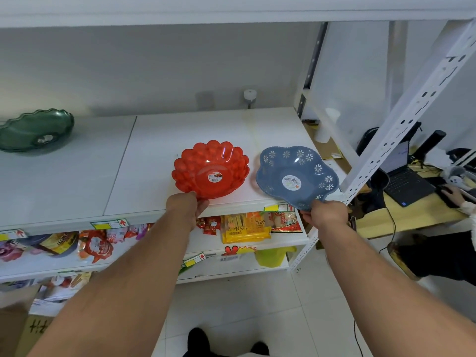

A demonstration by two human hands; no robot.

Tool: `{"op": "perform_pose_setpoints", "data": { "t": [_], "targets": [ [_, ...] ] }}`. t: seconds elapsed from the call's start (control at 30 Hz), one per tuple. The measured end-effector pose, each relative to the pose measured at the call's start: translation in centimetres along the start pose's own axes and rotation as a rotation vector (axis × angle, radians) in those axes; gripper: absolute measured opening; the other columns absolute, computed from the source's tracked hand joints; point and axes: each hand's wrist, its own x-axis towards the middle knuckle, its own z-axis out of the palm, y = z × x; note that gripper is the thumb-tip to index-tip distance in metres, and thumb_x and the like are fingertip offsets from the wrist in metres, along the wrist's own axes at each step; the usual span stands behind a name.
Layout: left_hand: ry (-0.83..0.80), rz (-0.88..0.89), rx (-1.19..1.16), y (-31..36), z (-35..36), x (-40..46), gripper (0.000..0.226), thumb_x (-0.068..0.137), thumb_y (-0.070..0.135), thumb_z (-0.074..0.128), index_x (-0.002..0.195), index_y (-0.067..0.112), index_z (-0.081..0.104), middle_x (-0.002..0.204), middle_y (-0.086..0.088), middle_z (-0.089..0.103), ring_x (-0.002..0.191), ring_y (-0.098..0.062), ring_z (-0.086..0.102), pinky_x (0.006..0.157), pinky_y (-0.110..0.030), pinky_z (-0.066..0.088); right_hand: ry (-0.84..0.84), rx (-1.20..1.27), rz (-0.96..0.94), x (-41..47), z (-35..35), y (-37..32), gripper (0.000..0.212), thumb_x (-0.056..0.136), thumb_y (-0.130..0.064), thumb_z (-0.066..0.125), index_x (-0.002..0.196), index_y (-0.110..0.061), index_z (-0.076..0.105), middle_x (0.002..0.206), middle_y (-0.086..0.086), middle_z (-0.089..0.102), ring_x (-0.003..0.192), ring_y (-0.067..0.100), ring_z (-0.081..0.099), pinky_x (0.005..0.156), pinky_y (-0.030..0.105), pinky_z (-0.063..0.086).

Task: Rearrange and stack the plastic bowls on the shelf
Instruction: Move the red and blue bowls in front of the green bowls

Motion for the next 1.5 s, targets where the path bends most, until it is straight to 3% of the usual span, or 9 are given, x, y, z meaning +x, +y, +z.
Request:
{"op": "perform_pose_setpoints", "data": {
  "t": [0.4, 0.67, 0.87, 1.0, 1.1, 1.2, 1.33, 1.43, 1.5],
  "targets": [
    [0.094, 0.120, -0.131, 2.9, -8.3, -2.2, 0.006, 0.094, 0.002, 0.060, 0.098, 0.000, 0.064, 0.089, -0.015, 0.070, 0.074, -0.022, 0.070, 0.079, -0.036, 0.060, -0.219, -0.065, -0.152, -5.1, 4.5, -2.0, 0.010, 0.085, -0.012, 0.066, 0.077, -0.005, 0.064, 0.074, 0.015, 0.072, 0.071, 0.032, 0.075, 0.082, 0.050, 0.061],
    [0.234, 0.157, -0.065, 5.0, -19.0, -1.8, 0.027, 0.096, 0.009, 0.053, 0.071, 0.004, 0.062, 0.057, -0.007, 0.070, 0.076, -0.025, 0.068, 0.076, -0.031, 0.050, -0.412, -0.116, -0.221, -11.5, 10.9, -2.7, 0.013, 0.089, -0.012, 0.063, 0.078, -0.006, 0.062, 0.080, 0.014, 0.072, 0.071, 0.031, 0.075, 0.082, 0.046, 0.061],
    [0.295, 0.176, -0.155, 6.4, -27.3, -1.5, 0.018, 0.095, 0.007, 0.052, 0.083, 0.002, 0.063, 0.070, -0.009, 0.073, 0.084, -0.026, 0.069, 0.091, -0.037, 0.053, -0.520, -0.190, -0.261, -17.2, 16.7, -2.5, 0.013, 0.088, -0.012, 0.065, 0.076, -0.008, 0.061, 0.081, 0.013, 0.071, 0.072, 0.031, 0.075, 0.084, 0.047, 0.061],
    [0.370, 0.196, -0.253, 7.7, -32.1, -2.4, 0.009, 0.093, 0.004, 0.053, 0.094, 0.001, 0.062, 0.064, -0.006, 0.071, 0.057, -0.015, 0.068, 0.076, -0.032, 0.059, -0.575, -0.199, -0.280, -21.1, 20.5, -2.0, 0.015, 0.090, -0.010, 0.062, 0.075, -0.008, 0.060, 0.075, 0.010, 0.069, 0.069, 0.029, 0.074, 0.086, 0.048, 0.060],
    [0.393, 0.167, -0.336, 8.8, -35.4, -2.2, 0.017, 0.094, 0.007, 0.054, 0.108, 0.004, 0.064, 0.072, -0.008, 0.074, 0.062, -0.017, 0.069, 0.068, -0.030, 0.060, -0.611, -0.198, -0.293, -23.7, 23.1, -1.5, 0.014, 0.091, -0.010, 0.063, 0.077, -0.008, 0.061, 0.075, 0.010, 0.070, 0.068, 0.027, 0.074, 0.086, 0.047, 0.060],
    [0.418, 0.140, -0.367, 9.5, -38.7, -1.6, 0.013, 0.097, 0.016, 0.052, 0.101, 0.020, 0.064, 0.070, -0.001, 0.075, 0.066, -0.012, 0.071, 0.084, -0.052, 0.053, -0.633, -0.204, -0.311, -26.0, 25.8, -0.8, 0.014, 0.090, -0.010, 0.065, 0.077, -0.009, 0.061, 0.076, 0.011, 0.070, 0.069, 0.027, 0.074, 0.085, 0.048, 0.060],
    [0.473, 0.174, -0.395, 10.5, -42.1, -0.8, 0.012, 0.100, 0.009, 0.050, 0.104, 0.006, 0.061, 0.047, 0.001, 0.066, 0.044, -0.009, 0.065, 0.086, -0.034, 0.058, -0.663, -0.212, -0.311, -28.7, 29.0, -0.2, 0.014, 0.090, -0.010, 0.066, 0.077, -0.007, 0.062, 0.083, 0.016, 0.072, 0.070, 0.026, 0.073, 0.082, 0.045, 0.061],
    [0.502, 0.183, -0.390, 11.2, -44.5, 0.7, 0.018, 0.097, 0.008, 0.054, 0.113, 0.004, 0.062, 0.065, -0.004, 0.071, 0.056, -0.014, 0.066, 0.087, -0.036, 0.056, -0.691, -0.235, -0.312, -30.0, 31.4, -0.1, 0.017, 0.090, -0.012, 0.067, 0.075, -0.006, 0.065, 0.076, 0.013, 0.073, 0.073, 0.030, 0.075, 0.084, 0.048, 0.061],
    [0.511, 0.180, -0.415, 11.7, -45.9, 1.8, 0.025, 0.096, 0.006, 0.057, 0.119, 0.002, 0.062, 0.082, -0.009, 0.071, 0.065, -0.017, 0.068, 0.068, -0.031, 0.060, -0.705, -0.245, -0.315, -30.5, 33.1, -0.2, 0.019, 0.089, -0.012, 0.067, 0.072, -0.006, 0.064, 0.074, 0.014, 0.072, 0.076, 0.033, 0.075, 0.084, 0.053, 0.060]
  ]
}}
